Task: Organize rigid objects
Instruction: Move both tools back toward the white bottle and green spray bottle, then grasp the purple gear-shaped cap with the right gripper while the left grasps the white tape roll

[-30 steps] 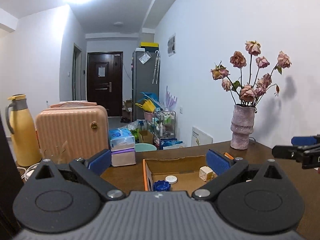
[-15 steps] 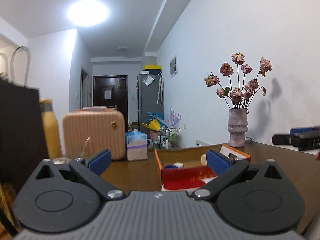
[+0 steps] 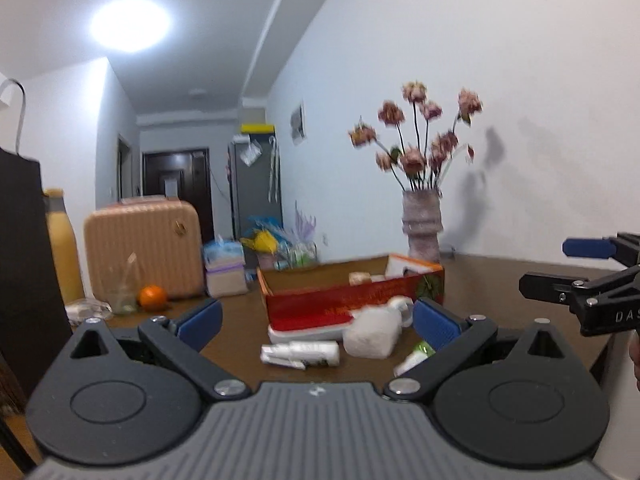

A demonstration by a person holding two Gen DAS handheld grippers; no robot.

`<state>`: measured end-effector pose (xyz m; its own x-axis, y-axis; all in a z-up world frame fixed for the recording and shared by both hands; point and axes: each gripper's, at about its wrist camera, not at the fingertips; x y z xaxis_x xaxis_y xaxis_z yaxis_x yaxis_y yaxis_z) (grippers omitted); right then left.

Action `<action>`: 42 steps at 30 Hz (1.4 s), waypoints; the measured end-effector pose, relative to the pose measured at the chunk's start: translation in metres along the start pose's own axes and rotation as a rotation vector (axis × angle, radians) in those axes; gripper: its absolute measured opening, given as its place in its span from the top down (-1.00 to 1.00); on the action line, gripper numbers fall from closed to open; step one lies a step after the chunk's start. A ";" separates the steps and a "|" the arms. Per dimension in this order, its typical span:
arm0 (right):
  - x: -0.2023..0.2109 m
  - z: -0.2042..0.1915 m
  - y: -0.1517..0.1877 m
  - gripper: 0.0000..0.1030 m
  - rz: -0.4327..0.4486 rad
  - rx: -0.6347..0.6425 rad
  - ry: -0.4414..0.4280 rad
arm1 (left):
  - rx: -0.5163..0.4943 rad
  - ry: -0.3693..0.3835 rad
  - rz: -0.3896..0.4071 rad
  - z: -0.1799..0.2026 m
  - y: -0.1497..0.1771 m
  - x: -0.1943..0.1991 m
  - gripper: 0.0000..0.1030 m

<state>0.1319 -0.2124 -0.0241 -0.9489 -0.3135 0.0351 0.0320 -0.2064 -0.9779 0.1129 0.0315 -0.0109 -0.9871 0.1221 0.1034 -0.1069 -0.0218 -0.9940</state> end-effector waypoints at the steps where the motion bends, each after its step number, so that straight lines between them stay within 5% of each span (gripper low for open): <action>1: -0.001 -0.001 0.001 -1.00 -0.008 0.010 0.003 | -0.003 -0.001 -0.018 0.002 0.003 -0.005 -1.00; 12: -0.031 0.007 0.022 -1.00 -0.064 -0.059 -0.036 | -0.027 0.039 -0.104 0.021 0.018 -0.043 -1.00; 24: -0.070 0.073 0.046 -0.96 -0.202 -0.292 0.023 | -0.069 0.122 -0.260 0.050 0.018 -0.120 -1.00; 34: -0.120 0.091 0.034 -0.96 -0.301 -0.175 -0.023 | -0.110 0.148 -0.379 0.060 0.002 -0.217 -1.00; 37: -0.154 0.097 0.028 -0.91 -0.350 -0.099 -0.082 | -0.059 0.137 -0.483 0.056 0.004 -0.255 -1.00; 42: -0.225 0.112 0.026 -0.81 -0.458 -0.073 -0.169 | 0.053 0.120 -0.540 0.042 0.013 -0.288 -0.94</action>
<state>0.3813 -0.2507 -0.0342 -0.7959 -0.3528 0.4921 -0.4044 -0.2951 -0.8657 0.3909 -0.0451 -0.0520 -0.7705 0.2417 0.5898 -0.6025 0.0259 -0.7977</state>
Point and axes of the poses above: each gripper's, at about its wrist camera, not at the fingertips, and x roughly against the way its jaws point, z to its right, y to its underside, and after that the axes turned 7 degrees about x, right-handed
